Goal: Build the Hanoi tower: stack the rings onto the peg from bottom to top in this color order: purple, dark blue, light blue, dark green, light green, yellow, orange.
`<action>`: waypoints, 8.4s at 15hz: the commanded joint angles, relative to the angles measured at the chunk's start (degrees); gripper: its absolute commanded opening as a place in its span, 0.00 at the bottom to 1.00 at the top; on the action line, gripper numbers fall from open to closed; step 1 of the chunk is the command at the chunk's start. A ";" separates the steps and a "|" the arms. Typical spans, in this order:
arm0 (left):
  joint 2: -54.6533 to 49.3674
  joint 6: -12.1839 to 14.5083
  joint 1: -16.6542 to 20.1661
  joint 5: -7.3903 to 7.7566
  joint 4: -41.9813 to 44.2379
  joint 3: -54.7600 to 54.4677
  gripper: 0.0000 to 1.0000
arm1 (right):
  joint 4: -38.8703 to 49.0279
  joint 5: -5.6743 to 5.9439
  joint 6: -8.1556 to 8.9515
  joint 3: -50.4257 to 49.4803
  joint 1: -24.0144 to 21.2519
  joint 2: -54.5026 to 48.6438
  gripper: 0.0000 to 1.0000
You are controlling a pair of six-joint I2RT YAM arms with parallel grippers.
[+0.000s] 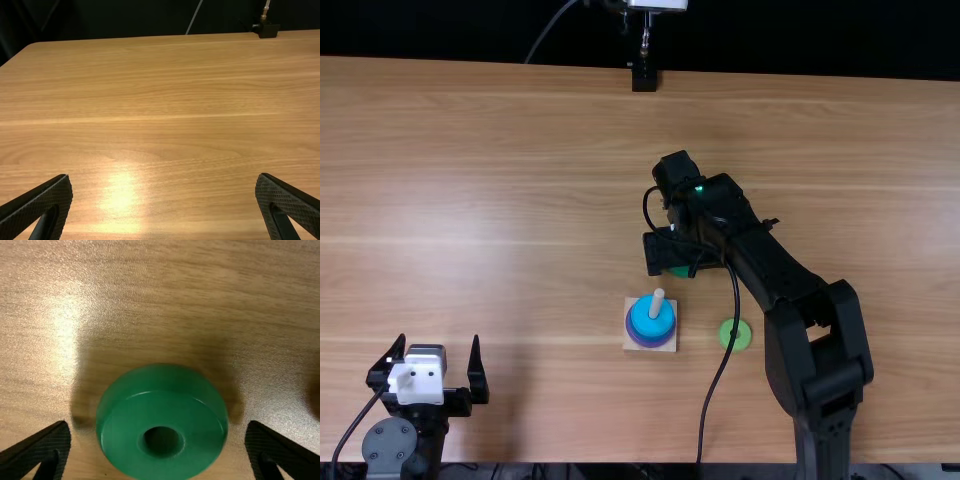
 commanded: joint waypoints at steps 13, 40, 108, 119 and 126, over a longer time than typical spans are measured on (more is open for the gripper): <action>-0.62 0.13 0.74 -0.10 -3.79 -6.11 1.00 | -0.45 0.43 0.64 1.30 -0.37 -1.45 0.00; -0.62 0.13 0.74 -0.10 -3.79 -6.11 1.00 | -28.71 1.59 0.01 20.81 10.88 -22.63 0.00; -0.62 0.13 0.74 -0.10 -3.79 -6.11 1.00 | -26.18 1.69 -0.20 16.68 15.10 -19.11 1.00; -0.62 0.13 0.74 -0.10 -3.79 -6.11 1.00 | -14.05 8.13 0.43 1.03 -3.27 -32.65 1.00; -0.62 0.13 0.74 -0.10 -3.79 -6.11 1.00 | -1.61 8.13 0.53 -23.14 -3.45 -39.51 1.00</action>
